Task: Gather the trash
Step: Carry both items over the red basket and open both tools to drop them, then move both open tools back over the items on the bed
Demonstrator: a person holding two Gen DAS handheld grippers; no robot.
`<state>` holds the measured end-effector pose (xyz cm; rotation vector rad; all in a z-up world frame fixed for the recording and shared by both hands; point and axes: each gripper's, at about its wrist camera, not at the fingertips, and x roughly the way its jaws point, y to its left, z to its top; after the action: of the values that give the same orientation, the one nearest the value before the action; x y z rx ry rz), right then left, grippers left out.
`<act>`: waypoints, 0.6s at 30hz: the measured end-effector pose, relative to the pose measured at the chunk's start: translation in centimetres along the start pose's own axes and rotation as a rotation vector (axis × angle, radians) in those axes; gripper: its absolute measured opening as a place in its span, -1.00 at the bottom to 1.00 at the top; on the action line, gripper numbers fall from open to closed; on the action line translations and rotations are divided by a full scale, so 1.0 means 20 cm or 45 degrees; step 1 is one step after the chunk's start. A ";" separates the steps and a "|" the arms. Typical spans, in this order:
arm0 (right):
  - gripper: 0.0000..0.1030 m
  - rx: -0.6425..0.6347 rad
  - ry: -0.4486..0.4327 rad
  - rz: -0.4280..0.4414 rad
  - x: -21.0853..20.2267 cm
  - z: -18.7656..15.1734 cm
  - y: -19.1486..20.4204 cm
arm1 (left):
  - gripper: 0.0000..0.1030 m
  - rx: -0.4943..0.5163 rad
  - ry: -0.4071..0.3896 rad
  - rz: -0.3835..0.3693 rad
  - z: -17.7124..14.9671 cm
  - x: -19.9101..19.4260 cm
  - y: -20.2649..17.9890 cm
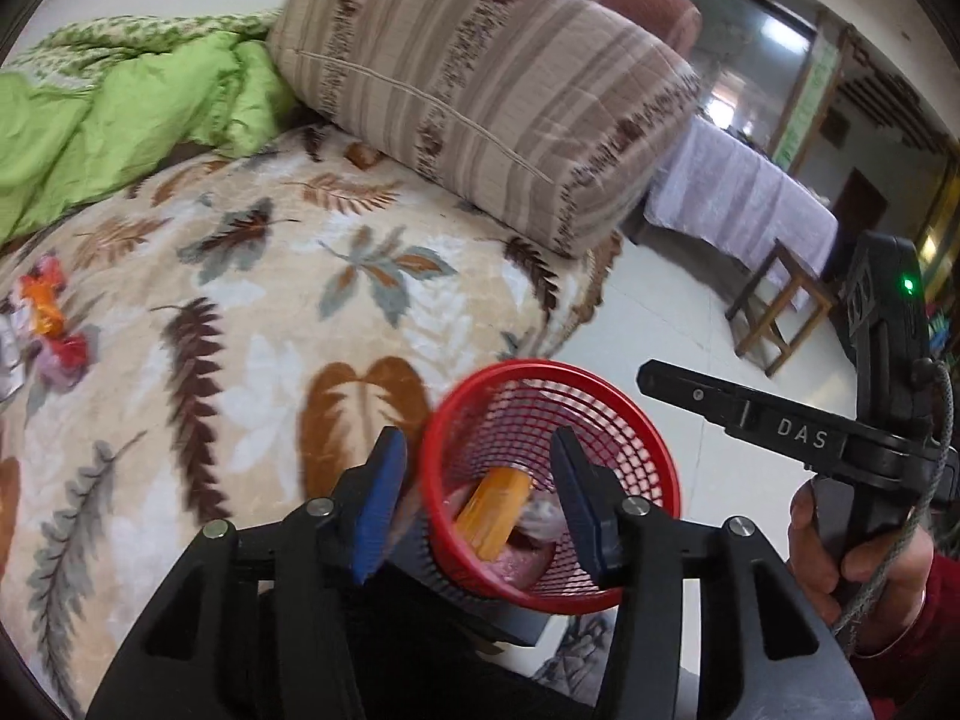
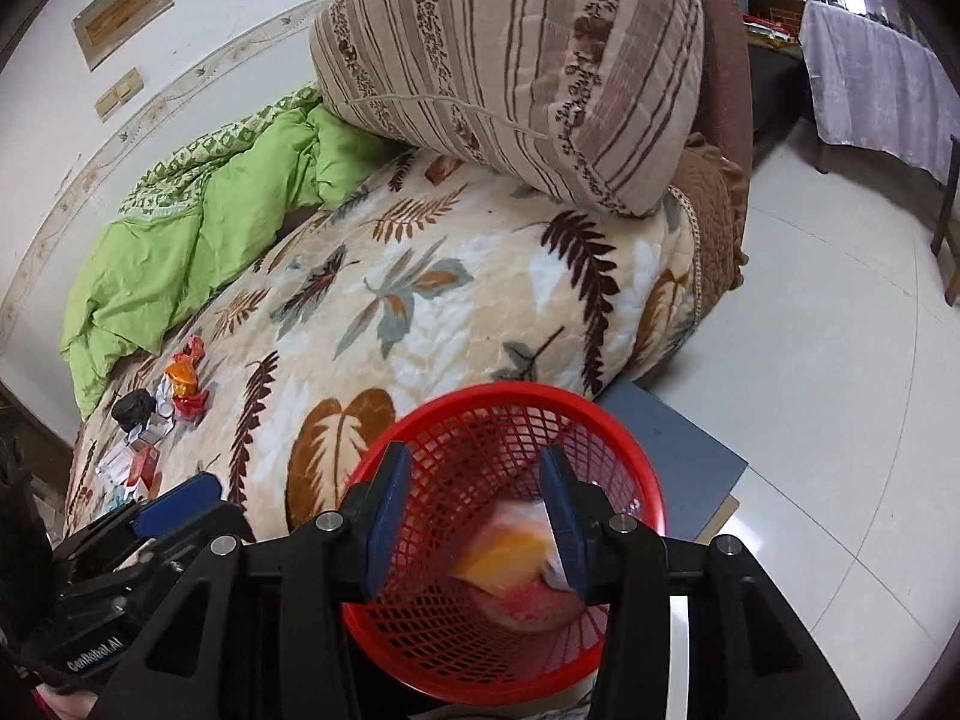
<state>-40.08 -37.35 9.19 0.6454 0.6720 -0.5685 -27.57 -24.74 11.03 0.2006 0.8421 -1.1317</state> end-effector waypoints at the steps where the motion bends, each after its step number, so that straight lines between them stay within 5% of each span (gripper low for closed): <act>1: -0.08 -0.009 -0.002 0.014 0.00 0.00 0.02 | 0.04 -0.018 -0.018 0.030 0.00 -0.03 0.04; 18: -0.01 -0.351 0.086 0.306 0.27 -0.01 0.75 | 0.10 -0.461 -0.158 0.440 -0.17 -0.51 0.84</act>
<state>-26.77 -28.57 10.51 0.4791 0.7094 -0.2259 -16.51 -8.17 11.37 -0.0260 0.8484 -0.6489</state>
